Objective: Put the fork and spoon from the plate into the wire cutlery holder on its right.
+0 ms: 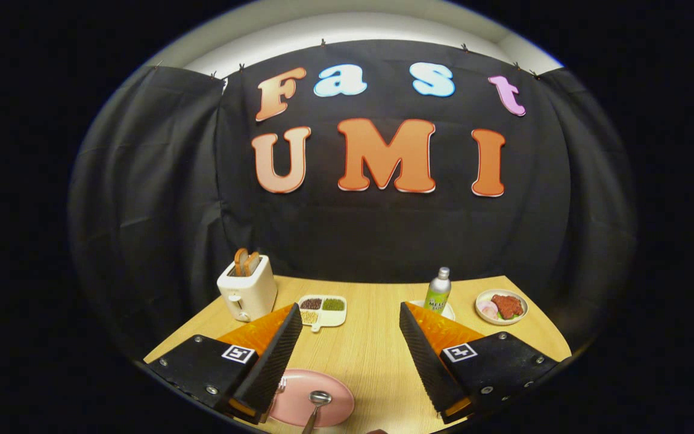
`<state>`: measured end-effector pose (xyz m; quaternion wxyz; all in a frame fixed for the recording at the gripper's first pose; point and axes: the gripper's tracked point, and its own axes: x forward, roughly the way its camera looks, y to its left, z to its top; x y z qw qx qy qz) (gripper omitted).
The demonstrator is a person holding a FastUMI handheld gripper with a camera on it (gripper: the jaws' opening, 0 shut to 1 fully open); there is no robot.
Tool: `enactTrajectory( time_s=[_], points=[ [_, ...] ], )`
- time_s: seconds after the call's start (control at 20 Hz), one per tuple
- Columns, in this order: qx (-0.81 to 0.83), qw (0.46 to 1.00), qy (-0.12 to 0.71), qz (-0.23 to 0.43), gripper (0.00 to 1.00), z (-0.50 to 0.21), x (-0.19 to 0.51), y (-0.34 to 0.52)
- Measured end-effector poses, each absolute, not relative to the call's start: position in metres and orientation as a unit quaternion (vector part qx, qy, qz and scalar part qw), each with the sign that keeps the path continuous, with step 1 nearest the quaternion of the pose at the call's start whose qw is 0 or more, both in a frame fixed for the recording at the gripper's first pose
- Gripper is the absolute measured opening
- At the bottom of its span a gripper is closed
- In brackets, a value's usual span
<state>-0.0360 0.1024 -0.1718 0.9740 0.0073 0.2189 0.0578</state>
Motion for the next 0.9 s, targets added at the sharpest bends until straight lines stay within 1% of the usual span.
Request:
enactTrajectory(
  time_s=[0.45, 0.9],
  points=[
    [-0.006, 0.937, 0.339, 0.088, 0.97, -0.269, -0.066, 0.129],
    [-0.017, 0.881, 0.460, 0.108, 0.95, -0.353, -0.113, 0.148]
  ],
)
